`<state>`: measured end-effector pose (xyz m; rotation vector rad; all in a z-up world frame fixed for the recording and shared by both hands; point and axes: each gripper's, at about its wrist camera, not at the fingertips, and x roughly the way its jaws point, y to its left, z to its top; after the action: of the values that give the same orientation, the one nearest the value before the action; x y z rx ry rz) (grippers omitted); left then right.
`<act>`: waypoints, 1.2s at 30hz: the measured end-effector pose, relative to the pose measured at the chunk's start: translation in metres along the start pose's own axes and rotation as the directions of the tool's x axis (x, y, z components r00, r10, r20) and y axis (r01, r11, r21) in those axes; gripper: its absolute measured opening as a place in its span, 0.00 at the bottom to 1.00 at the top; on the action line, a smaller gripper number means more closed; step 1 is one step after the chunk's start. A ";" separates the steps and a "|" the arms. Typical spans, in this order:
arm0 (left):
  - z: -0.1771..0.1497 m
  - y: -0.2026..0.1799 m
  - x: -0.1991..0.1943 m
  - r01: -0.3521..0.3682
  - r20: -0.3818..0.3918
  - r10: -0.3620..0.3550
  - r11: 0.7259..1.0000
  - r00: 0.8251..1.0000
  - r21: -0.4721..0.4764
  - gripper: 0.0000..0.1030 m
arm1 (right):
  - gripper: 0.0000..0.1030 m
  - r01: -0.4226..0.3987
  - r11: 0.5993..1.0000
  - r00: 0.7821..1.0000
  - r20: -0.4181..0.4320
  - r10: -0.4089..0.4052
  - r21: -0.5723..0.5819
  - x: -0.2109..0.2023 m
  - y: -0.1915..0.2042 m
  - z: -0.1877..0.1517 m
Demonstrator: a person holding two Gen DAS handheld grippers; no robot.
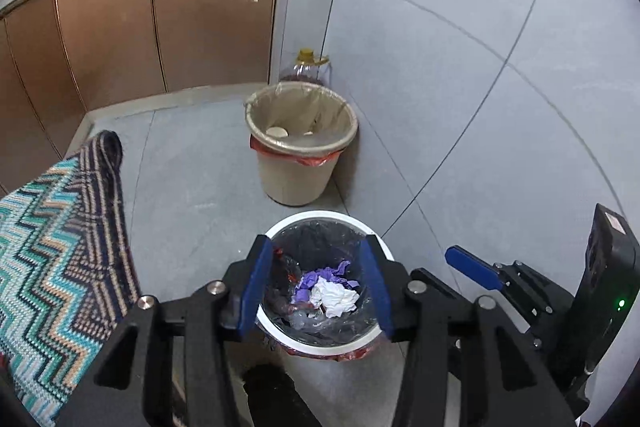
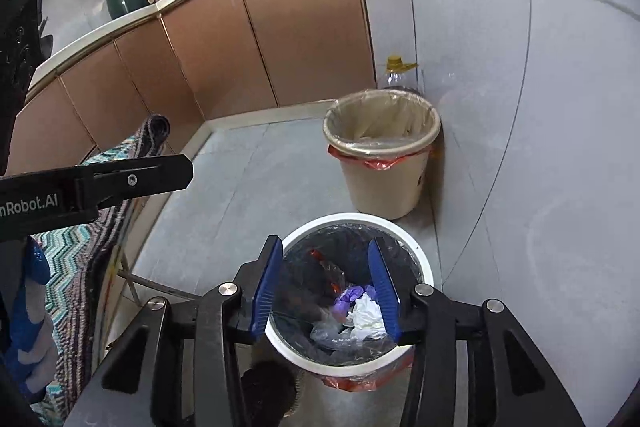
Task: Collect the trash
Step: 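Open both tools to drop the bottle and tissue into the bin, then move both tools back over the red wrapper and tissue on the rug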
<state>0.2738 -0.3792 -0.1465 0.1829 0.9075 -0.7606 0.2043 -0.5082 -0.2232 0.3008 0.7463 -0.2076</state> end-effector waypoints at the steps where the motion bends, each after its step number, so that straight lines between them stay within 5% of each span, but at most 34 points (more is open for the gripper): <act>1: 0.000 -0.001 -0.004 -0.007 0.009 0.007 1.000 1.000 0.004 0.43 | 0.44 -0.002 1.000 1.000 0.006 0.002 -0.002 -0.005 0.001 0.000; 10: -0.028 -0.006 -0.081 -0.183 0.154 0.175 0.982 0.972 0.041 0.43 | 0.46 -0.039 0.998 0.996 0.081 0.044 -0.059 -0.066 0.033 -0.003; 23: -0.072 0.012 -0.181 -0.259 0.285 0.246 0.966 0.927 0.007 0.45 | 0.48 -0.115 0.978 0.977 0.157 0.142 -0.173 -0.148 0.097 -0.004; 36: -0.122 0.073 -0.272 -0.310 0.378 0.328 0.944 0.866 -0.110 0.51 | 0.49 -0.181 0.936 0.961 0.150 0.234 -0.303 -0.189 0.183 -0.014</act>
<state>0.1406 -0.1297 -0.0255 0.1292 0.4923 -0.4419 0.1135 -0.3176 -0.0665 0.0802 0.5464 0.0753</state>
